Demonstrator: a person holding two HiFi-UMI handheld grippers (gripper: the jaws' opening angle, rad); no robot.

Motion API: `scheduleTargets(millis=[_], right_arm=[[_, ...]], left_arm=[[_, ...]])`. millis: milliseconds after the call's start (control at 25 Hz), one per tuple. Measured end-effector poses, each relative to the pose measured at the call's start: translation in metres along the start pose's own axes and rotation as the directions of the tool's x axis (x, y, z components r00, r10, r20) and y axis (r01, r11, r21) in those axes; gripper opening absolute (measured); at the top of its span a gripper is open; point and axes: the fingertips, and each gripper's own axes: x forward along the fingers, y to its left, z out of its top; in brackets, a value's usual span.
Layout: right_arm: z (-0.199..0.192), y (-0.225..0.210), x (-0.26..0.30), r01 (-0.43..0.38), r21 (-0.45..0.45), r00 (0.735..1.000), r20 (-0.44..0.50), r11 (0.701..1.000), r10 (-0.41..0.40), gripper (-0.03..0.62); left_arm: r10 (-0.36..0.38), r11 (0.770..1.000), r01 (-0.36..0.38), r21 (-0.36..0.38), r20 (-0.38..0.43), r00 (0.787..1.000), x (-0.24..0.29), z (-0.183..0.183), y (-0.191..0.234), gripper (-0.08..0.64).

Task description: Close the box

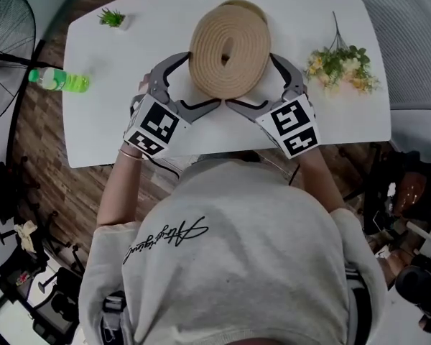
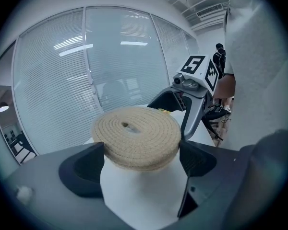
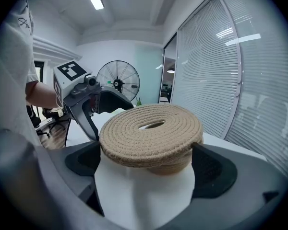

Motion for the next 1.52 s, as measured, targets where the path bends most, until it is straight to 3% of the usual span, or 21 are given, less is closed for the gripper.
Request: scheduleTargets(millis=[960,1520], right_arm=[[0.020,-0.039,0.031,0.131,0.066,0.991,-0.020,0.989,-0.130,0.591],[0.010,-0.059,0.036,0.088,0.053,0.996,-0.037,0.995,-0.086,0.591]], left_arm=[[-0.146,0.989,0.143,0.043,0.060,0.988,0.027,-0.001,0.055,0.482],[-0.100,0.995,0.099,0.028,0.026,0.995,0.048,0.002,0.058,0.482]])
